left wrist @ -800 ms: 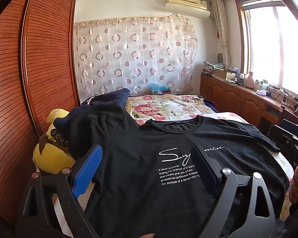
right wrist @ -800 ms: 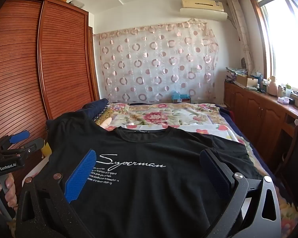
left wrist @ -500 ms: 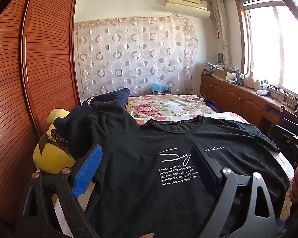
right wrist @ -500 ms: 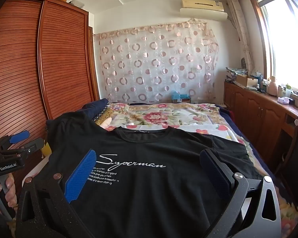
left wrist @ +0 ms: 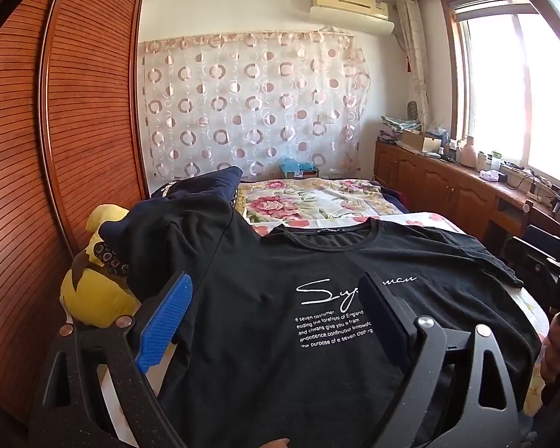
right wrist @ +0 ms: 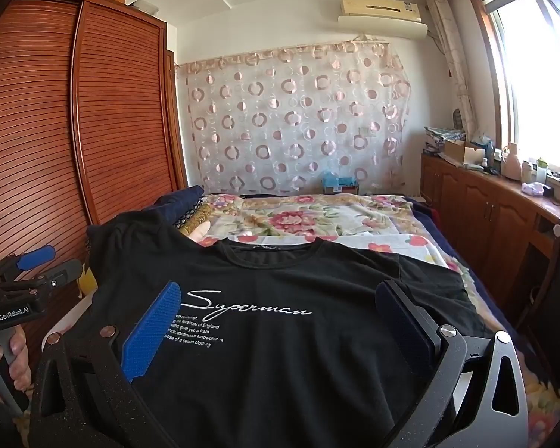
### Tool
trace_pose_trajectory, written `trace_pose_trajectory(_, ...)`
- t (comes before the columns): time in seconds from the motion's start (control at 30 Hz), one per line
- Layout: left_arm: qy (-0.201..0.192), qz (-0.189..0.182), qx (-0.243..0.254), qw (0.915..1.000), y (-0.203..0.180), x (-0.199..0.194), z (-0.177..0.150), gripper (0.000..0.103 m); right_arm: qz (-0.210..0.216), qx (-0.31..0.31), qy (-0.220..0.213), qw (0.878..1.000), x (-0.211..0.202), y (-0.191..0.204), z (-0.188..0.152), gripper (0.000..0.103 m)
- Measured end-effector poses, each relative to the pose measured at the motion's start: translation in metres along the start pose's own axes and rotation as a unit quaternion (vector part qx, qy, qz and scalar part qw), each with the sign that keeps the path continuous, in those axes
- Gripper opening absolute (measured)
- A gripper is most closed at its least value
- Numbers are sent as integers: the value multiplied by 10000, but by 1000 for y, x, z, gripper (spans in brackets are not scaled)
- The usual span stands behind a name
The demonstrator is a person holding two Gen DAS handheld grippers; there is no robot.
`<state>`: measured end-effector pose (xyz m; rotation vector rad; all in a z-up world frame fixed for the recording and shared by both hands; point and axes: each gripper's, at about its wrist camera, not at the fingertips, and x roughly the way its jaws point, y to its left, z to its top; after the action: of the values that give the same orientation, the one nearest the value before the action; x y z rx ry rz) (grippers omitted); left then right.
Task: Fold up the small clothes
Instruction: 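Move the left gripper toward the side of the black Superman T-shirt, then grasp the shirt side with the left gripper, fold it inward, release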
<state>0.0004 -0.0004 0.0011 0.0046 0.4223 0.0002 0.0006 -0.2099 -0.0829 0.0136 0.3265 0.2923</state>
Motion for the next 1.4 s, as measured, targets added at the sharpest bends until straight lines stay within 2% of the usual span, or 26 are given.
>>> trace_pose_trajectory(0.33, 3, -8, -12, 10000, 2, -3, 1, 91, 10, 33, 28, 10000, 0, -1, 1, 103)
trace_pose_trajectory(0.47, 120, -13, -34, 9999, 5, -1, 0, 91, 47, 6, 104, 9999, 3, -2, -1, 103)
trace_pose_trajectory(0.7, 380, 114, -186, 9990, 34, 16, -12, 91, 202, 31, 279, 9994, 12, -10, -4, 103)
trace_pose_trajectory(1.0, 531, 296, -197, 9980, 68, 30, -11, 91, 448, -132, 488, 9977, 30, -6, 4, 103)
trace_pose_trajectory(1.23, 620, 270, -195, 9975, 93, 53, -3, 91, 765, -570, 710, 9929, 63, 4, 18, 103)
trace_pose_trajectory(1.4, 688, 116, -219, 9973, 117, 78, 9, 91, 1023, -805, 839, 9879, 88, 0, 26, 103)
